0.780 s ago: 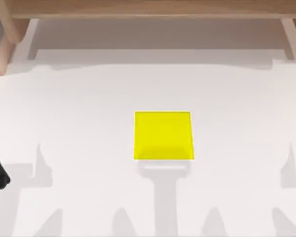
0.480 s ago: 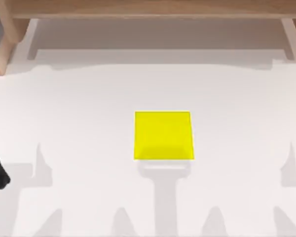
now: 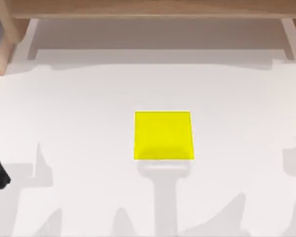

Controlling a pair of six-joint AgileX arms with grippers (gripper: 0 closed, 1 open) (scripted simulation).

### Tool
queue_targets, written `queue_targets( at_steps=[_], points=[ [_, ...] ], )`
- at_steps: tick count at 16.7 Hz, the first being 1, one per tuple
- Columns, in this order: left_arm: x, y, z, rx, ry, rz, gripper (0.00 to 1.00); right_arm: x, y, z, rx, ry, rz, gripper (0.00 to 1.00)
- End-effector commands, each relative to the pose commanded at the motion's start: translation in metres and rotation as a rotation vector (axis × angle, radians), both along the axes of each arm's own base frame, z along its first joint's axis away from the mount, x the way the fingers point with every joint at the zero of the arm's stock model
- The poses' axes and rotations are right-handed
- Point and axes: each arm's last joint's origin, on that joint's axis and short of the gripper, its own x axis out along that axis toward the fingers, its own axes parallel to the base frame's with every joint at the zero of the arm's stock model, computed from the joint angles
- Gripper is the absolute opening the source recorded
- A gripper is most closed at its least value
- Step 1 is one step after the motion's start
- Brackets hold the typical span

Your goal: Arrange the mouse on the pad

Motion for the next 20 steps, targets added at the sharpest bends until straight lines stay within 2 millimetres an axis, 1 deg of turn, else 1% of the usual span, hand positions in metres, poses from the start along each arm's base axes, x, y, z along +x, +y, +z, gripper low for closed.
queue_targets(
  at_steps=[2,5,8,11,14,16,18,20],
  points=[
    [0.000,0.000,0.000,0.000,0.000,0.000,1.00,0.022,-0.004,0.007,0.019,0.202,-0.015,1.00],
    [0.000,0.000,0.000,0.000,0.000,0.000,1.00,0.064,-0.014,0.012,0.060,0.515,-0.041,1.00],
    [0.000,0.000,0.000,0.000,0.000,0.000,1.00,0.115,-0.027,0.009,0.108,0.798,-0.069,1.00],
    [0.000,0.000,0.000,0.000,0.000,0.000,1.00,0.169,-0.044,-0.001,0.151,1.010,-0.095,1.00],
    [0.000,0.000,0.000,0.000,0.000,0.000,1.00,0.219,-0.063,-0.012,0.181,1.124,-0.118,1.00],
    [0.000,0.000,0.000,0.000,0.000,0.000,1.00,0.248,-0.075,-0.015,0.190,1.139,-0.133,1.00],
    [0.000,0.000,0.000,0.000,0.000,0.000,1.00,0.272,-0.086,-0.016,0.193,1.121,-0.147,1.00],
    [0.000,0.000,0.000,0.000,0.000,0.000,1.00,0.291,-0.096,-0.013,0.189,1.080,-0.159,1.00]
  ],
)
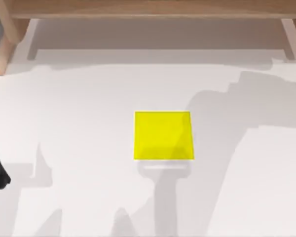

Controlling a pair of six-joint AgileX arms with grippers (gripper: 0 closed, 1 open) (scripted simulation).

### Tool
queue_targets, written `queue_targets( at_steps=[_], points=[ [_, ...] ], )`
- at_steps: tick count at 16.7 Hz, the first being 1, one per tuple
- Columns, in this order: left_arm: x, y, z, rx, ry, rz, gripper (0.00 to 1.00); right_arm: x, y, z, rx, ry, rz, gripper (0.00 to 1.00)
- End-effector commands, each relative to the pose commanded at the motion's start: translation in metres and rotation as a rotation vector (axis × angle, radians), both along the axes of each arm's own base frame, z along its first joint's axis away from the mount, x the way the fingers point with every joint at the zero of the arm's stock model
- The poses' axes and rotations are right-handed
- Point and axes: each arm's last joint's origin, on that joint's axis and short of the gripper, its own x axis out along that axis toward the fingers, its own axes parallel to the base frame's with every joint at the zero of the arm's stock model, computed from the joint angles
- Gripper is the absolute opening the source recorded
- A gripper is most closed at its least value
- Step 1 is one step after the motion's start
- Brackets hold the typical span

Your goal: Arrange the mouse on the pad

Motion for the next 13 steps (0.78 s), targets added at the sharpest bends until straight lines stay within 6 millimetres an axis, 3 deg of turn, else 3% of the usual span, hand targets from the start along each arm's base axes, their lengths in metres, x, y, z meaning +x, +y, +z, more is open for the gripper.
queue_targets(
  at_steps=[5,13],
  points=[
    [0.000,0.000,0.000,0.000,0.000,0.000,1.00,0.023,-0.014,0.006,-0.031,-0.089,-0.016,1.00],
    [0.000,0.000,0.000,0.000,0.000,0.000,1.00,0.025,-0.012,0.003,-0.033,-0.096,-0.015,1.00]
  ],
)
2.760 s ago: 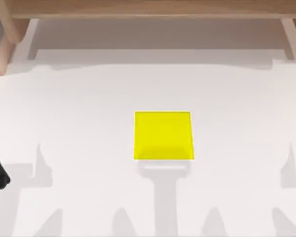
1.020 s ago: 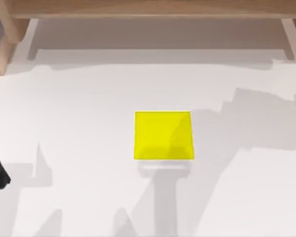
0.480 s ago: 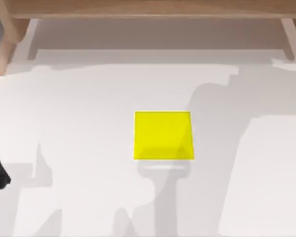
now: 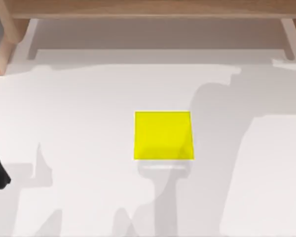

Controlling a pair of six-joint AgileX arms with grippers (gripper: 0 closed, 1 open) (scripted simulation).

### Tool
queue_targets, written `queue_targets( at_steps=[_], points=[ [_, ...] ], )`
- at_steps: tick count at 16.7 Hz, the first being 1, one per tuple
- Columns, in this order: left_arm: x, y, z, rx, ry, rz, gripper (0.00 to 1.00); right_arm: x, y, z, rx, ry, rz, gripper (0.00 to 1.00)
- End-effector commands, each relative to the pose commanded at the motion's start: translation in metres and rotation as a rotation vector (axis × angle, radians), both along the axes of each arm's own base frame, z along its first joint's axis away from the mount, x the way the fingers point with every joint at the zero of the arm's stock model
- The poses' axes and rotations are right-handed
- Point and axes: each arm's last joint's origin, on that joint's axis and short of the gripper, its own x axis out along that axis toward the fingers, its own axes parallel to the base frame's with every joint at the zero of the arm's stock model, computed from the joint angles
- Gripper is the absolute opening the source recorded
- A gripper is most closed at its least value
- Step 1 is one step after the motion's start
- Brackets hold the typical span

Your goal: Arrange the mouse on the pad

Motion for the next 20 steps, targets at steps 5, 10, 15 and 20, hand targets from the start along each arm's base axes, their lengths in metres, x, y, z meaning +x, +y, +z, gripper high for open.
queue_targets(
  at_steps=[5,10,15,20],
  points=[
    [0.000,0.000,0.000,0.000,0.000,0.000,1.00,0.004,-0.002,-0.054,-0.002,-0.005,-0.002,1.00],
    [0.000,0.000,0.000,0.000,0.000,0.000,1.00,0.000,-0.002,-0.096,0.000,0.001,-0.002,1.00],
    [0.000,0.000,0.000,0.000,0.000,0.000,1.00,0.000,-0.002,-0.097,0.000,0.001,-0.002,0.85],
    [0.000,0.000,0.000,0.000,0.000,0.000,1.00,0.000,-0.002,-0.097,0.000,0.001,-0.002,0.47]
  ],
)
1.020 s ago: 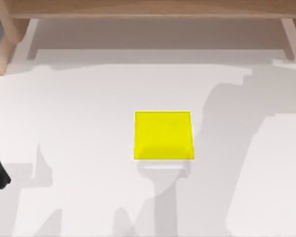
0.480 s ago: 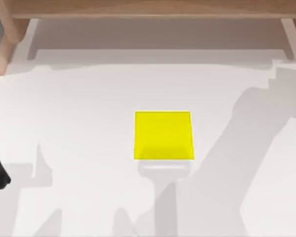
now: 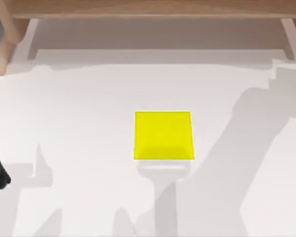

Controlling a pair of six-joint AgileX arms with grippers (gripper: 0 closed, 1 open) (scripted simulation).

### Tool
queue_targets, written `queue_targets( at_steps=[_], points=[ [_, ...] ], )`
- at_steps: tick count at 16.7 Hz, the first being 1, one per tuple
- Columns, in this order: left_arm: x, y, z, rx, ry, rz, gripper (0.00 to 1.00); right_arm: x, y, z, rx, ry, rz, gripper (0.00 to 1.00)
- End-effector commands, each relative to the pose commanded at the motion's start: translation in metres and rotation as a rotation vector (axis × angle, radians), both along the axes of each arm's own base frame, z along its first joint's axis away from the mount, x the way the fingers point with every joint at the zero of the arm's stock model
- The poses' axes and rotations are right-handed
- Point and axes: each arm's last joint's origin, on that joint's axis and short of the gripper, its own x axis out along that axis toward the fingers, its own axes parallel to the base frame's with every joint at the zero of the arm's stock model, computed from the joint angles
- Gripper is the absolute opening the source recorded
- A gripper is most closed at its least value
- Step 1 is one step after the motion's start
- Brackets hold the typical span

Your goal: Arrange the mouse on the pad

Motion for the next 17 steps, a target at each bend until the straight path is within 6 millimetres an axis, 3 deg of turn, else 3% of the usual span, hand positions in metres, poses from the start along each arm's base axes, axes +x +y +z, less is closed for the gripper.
queue_targets(
  at_steps=[6,14,15,17],
  points=[
    [0.000,0.000,0.000,0.000,0.000,0.000,1.00,0.000,0.000,0.000,0.000,0.000,0.000,0.02],
    [0.000,0.000,0.000,0.000,0.000,0.000,1.00,0.000,0.000,0.000,0.000,0.000,0.000,0.00],
    [0.000,0.000,0.000,0.000,0.000,0.000,1.00,0.000,0.001,0.013,-0.009,-0.023,0.002,0.00],
    [0.000,0.000,0.000,0.000,0.000,0.000,1.00,0.001,0.000,0.016,-0.008,-0.021,0.000,0.00]
  ],
)
